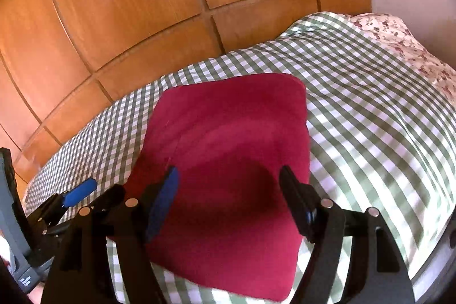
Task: Fold small clothes
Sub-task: 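Smooth and square the folded red top with both grippers open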
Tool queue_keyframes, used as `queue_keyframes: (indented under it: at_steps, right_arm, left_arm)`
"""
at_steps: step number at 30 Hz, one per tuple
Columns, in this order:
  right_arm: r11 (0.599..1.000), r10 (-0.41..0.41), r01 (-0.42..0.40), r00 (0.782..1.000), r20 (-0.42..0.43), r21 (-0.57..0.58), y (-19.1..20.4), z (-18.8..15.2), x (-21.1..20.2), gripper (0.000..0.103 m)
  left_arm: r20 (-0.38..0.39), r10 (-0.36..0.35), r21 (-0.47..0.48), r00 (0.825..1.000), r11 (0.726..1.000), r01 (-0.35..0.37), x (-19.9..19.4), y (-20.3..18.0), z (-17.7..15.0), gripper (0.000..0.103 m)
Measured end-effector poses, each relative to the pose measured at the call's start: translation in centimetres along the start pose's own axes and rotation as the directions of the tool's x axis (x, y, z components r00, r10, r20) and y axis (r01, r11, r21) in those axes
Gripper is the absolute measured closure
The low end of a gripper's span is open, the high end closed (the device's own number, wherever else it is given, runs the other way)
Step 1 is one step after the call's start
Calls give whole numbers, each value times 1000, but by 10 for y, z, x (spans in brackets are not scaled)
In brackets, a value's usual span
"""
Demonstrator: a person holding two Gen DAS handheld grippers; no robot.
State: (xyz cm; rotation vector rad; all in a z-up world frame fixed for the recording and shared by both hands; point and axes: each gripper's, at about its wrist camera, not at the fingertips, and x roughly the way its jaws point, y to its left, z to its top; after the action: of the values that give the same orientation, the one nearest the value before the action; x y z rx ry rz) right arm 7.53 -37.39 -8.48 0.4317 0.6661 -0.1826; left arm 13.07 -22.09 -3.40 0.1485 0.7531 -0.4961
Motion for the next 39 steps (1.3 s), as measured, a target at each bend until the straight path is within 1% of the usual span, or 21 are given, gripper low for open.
queue_keyframes:
  at_steps: [3,4,6,9,11,14,15,16,17,19,21,24,28,31,33,36,38,39]
  right_arm:
    - [1000,-15,15,1000,15,-8,2,-5,-10,50]
    - [1000,-12,13,1000,18,-6,3,-7,-13,53]
    - [1000,-7,7,1000,19,-6,3,-10,-17,55]
    - [1000,-4,4,1000,1,-7,5,-16,-16,55]
    - [999,-39,38,999,-30,-19,5,-23,-7,55]
    - [998,-60,58,997,-52,-33,7,-33,5,51]
    - [997,-63,60,997,-49,-45,9,-36,7,47]
    - [996,-69,67,996,-47,-57,11,-37,9,44]
    - [995,-78,75,996,-47,-69,14,-39,11,42]
    - [991,-96,91,995,-39,-101,21,-42,12,37]
    - [988,-107,102,994,-39,-117,25,-42,12,36]
    - [989,-94,89,995,-39,-116,24,-41,3,37]
    - [988,-85,85,996,5,-130,24,-41,-19,38]
    - [989,-96,94,995,-17,-115,16,-44,-15,38]
    - [993,-86,83,996,-28,-87,11,-45,-14,39]
    - [994,-68,69,998,10,-80,12,-41,-21,40]
    - [996,-52,54,998,26,-75,13,-37,-25,40]
    - [996,-44,45,999,23,-72,13,-35,-25,41]
  left_arm:
    - [0,-3,0,1000,1000,3,-3,-1,-2,35]
    - [5,-1,2,1000,1000,1,-4,-1,-2,35]
    - [4,1,6,1000,1000,-1,-3,-2,-2,35]
    - [-7,6,-1,1000,1000,-6,0,-1,-3,35]
    - [-18,5,-5,1000,1000,-5,5,1,-4,35]
    - [-44,3,-7,999,1000,-3,16,3,-7,35]
    - [-54,0,-10,999,1000,0,20,5,-8,35]
    - [-63,-5,-16,998,1000,5,23,6,-10,32]
    - [-72,-13,-29,997,1000,11,28,9,-11,30]
    - [-84,-35,-59,996,998,30,33,17,-15,28]
    - [-80,-49,-73,996,996,43,32,21,-16,28]
    - [-61,-27,-54,998,998,24,24,22,-16,28]
    - [-64,-9,-39,998,999,7,22,27,-19,28]
    - [-65,0,-47,998,999,-3,17,27,-16,28]
    - [-28,19,-64,999,998,-21,0,25,-9,28]
    - [64,12,-36,998,999,-10,-25,14,8,28]
    - [100,-22,-2,995,1000,22,-29,1,21,28]
    - [102,-39,14,994,999,38,-25,-7,27,28]
